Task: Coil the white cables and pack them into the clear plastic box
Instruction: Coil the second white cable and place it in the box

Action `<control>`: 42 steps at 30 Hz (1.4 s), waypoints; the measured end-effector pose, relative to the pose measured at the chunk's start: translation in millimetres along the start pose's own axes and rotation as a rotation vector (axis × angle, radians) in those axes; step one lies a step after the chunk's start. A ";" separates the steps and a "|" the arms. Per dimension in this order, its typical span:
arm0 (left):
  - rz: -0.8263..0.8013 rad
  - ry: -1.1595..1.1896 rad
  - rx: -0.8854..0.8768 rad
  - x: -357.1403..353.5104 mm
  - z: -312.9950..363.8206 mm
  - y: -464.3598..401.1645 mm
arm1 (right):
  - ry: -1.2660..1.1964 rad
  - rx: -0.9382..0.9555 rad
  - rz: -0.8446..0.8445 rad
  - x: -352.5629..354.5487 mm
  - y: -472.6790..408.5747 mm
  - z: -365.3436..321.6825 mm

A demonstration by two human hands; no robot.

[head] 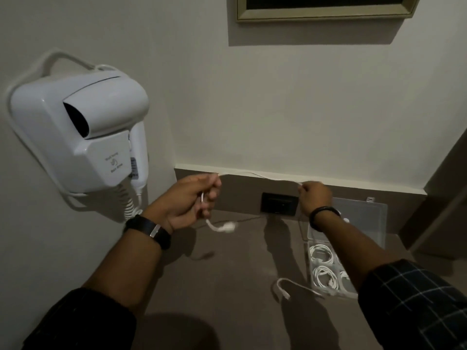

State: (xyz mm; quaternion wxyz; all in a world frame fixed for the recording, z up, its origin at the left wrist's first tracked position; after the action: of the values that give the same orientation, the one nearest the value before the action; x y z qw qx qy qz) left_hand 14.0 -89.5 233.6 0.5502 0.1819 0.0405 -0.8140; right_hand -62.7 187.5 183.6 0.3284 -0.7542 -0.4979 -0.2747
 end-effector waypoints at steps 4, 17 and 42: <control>0.096 0.262 -0.228 -27.4 52.5 -16.3 | 0.254 0.184 -0.328 -55.2 46.3 -25.7; 0.144 -0.686 -0.218 -14.4 67.6 -31.4 | -0.248 0.673 -0.113 60.6 59.1 -146.9; -0.408 -0.077 0.266 -67.9 -2.0 -26.1 | -0.982 0.187 -0.973 8.0 63.5 -123.3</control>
State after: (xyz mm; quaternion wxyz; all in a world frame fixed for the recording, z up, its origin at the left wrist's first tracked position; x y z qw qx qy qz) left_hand 13.0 -18.9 251.3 0.3466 0.2096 -0.0523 -0.9128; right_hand -11.5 79.0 253.5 -0.0315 -0.4511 -0.8915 0.0264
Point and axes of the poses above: each hand's wrist, its own y-axis away from the middle knuckle, its own x-axis out of the back of the hand, z = x × y, the point moved 6 cm from there along -y, towards the middle knuckle, and after that the axes turned 3 degrees about z, right-handed, at the moved point
